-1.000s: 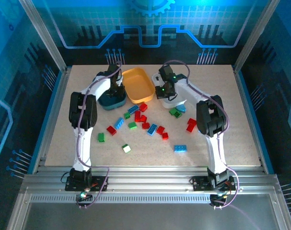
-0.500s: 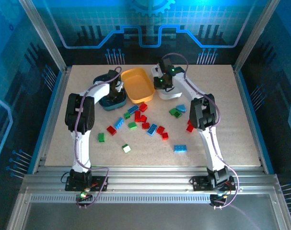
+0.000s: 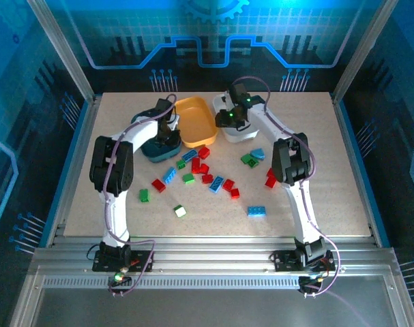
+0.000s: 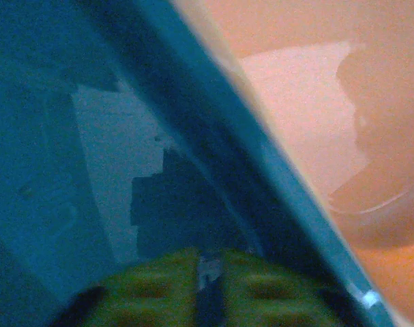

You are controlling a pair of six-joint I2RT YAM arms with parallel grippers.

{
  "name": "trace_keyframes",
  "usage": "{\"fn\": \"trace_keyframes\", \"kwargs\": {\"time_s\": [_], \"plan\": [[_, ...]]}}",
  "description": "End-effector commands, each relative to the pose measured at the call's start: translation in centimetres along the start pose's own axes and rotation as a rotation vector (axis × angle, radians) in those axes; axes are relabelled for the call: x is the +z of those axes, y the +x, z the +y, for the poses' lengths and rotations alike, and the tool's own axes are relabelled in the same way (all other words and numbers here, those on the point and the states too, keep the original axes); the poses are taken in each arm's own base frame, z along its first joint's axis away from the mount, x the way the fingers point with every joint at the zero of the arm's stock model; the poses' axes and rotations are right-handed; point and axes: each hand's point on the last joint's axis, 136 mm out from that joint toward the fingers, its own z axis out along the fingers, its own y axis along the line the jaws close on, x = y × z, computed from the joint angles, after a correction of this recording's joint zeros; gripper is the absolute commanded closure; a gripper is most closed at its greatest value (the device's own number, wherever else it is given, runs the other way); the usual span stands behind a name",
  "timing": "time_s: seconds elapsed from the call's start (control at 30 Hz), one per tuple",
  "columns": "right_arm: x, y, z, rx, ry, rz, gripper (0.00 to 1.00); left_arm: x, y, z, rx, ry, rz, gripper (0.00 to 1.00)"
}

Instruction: Sort the legos into containers by color

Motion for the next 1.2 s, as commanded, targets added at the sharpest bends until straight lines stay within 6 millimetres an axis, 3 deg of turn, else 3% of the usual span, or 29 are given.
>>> {"fn": "trace_keyframes", "kwargs": {"time_s": [0.0, 0.1, 0.27, 0.43, 0.6, 0.77, 1.17], "plan": [[-3.6, -1.9, 1.5, -0.003, -0.073, -0.065, 0.54, -3.8, -2.6, 0.5, -0.099, 0.029, -0.105, 0.65], [-3.4, -1.8, 0.6, 0.015, -0.071, -0.058, 0.49, -4.5, -3.9, 0.5, -0.193, 0.077, -0.125, 0.46], [-2.5, -1.4, 0.3, 0.024, -0.088, -0.043, 0.42, -4.4, -5.8, -0.3, -0.311, 0.159, -0.126, 0.38], [-1.3, -1.5, 0.9, 0.029, -0.137, -0.03, 0.35, -2.7, -7.4, 0.0, -0.494, 0.248, -0.132, 0.29], [0.2, -1.2, 1.4, 0.034, -0.164, -0.002, 0.32, 0.0, -7.8, 0.6, -0.543, 0.205, -0.08, 0.29], [0.9, -0.9, 1.9, 0.012, -0.157, 0.008, 0.31, 0.5, -7.3, 1.6, -0.519, 0.085, -0.097, 0.28], [1.4, -0.4, 2.5, 0.021, -0.16, 0.022, 0.31, 2.6, -9.8, -3.6, -0.237, 0.129, -0.121, 0.31]]}}
